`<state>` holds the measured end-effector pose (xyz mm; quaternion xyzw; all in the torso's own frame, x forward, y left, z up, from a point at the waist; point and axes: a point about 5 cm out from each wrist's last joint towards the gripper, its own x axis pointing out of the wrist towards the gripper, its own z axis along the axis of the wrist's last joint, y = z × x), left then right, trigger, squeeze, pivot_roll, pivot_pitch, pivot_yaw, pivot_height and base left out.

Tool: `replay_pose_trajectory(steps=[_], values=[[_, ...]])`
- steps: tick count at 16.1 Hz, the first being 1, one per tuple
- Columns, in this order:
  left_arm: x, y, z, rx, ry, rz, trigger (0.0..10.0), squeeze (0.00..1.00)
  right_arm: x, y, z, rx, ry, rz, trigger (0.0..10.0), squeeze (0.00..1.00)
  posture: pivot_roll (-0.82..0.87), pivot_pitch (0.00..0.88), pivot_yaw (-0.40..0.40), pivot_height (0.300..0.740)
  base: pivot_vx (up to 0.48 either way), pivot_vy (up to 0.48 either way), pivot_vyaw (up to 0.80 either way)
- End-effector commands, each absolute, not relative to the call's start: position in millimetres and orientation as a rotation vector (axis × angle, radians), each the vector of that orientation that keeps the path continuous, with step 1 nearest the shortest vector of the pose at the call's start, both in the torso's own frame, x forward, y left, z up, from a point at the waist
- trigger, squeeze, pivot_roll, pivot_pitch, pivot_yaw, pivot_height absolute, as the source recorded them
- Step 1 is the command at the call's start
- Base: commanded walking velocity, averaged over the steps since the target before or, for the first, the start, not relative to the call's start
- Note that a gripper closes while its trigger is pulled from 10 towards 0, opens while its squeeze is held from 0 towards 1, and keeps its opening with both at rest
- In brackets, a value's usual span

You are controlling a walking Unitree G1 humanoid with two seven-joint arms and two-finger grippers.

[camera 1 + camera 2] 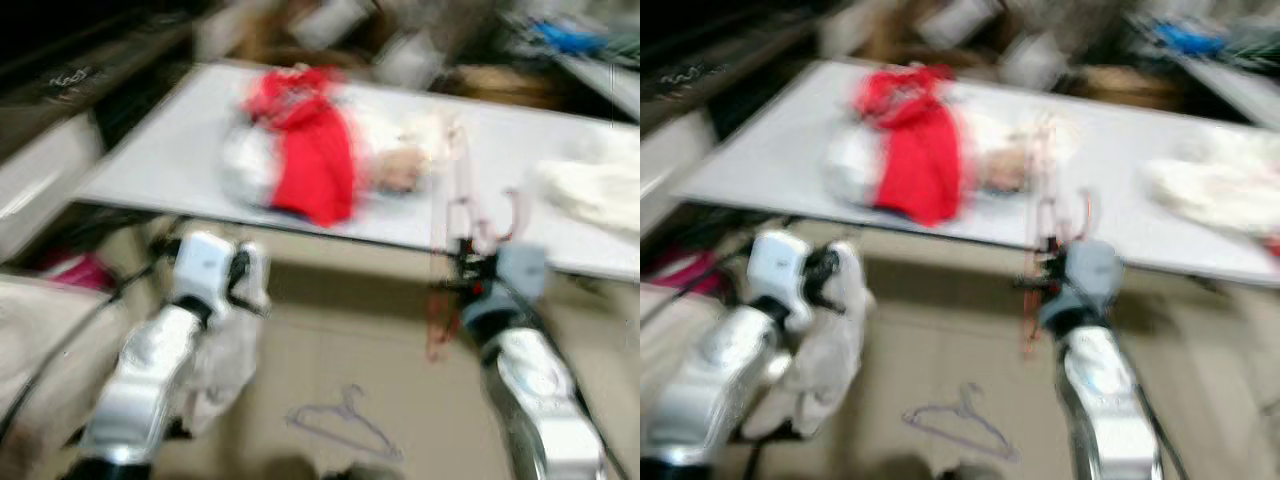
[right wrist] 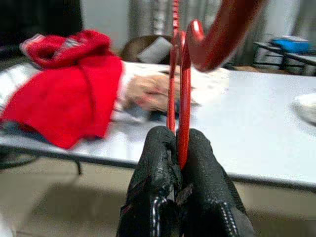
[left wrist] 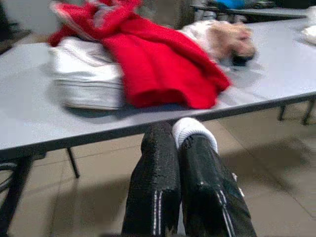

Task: Hang hanger

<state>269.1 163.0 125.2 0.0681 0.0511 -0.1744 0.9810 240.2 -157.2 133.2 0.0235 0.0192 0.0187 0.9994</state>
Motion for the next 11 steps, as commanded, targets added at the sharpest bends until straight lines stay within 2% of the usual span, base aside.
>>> replay_pose_trajectory(steps=[1,4,9,11], values=[[270.7,157.6,130.7,0.117,0.075,-0.367,10.0,0.00,242.8,-163.0,140.0,0.033,0.011,0.015,10.0,0.00,-0.09,0.000,-0.025,0.740,0.000,0.480,-0.80],[273.7,157.2,133.1,0.089,0.056,-0.340,10.0,0.00,243.0,-164.9,136.8,0.050,0.034,0.008,10.0,0.00,-0.10,0.000,-0.018,0.740,0.000,0.000,-0.80],[274.4,156.9,135.7,0.101,0.036,-0.337,10.0,0.00,249.3,-173.5,120.3,0.037,0.185,0.036,10.0,0.00,-0.08,0.000,-0.036,0.740,0.000,0.000,0.00],[274.0,155.2,136.7,0.099,0.027,-0.348,10.0,0.00,250.5,-169.3,123.2,0.000,0.163,0.080,10.0,0.00,-0.08,0.000,-0.039,0.740,0.000,0.000,0.00]])
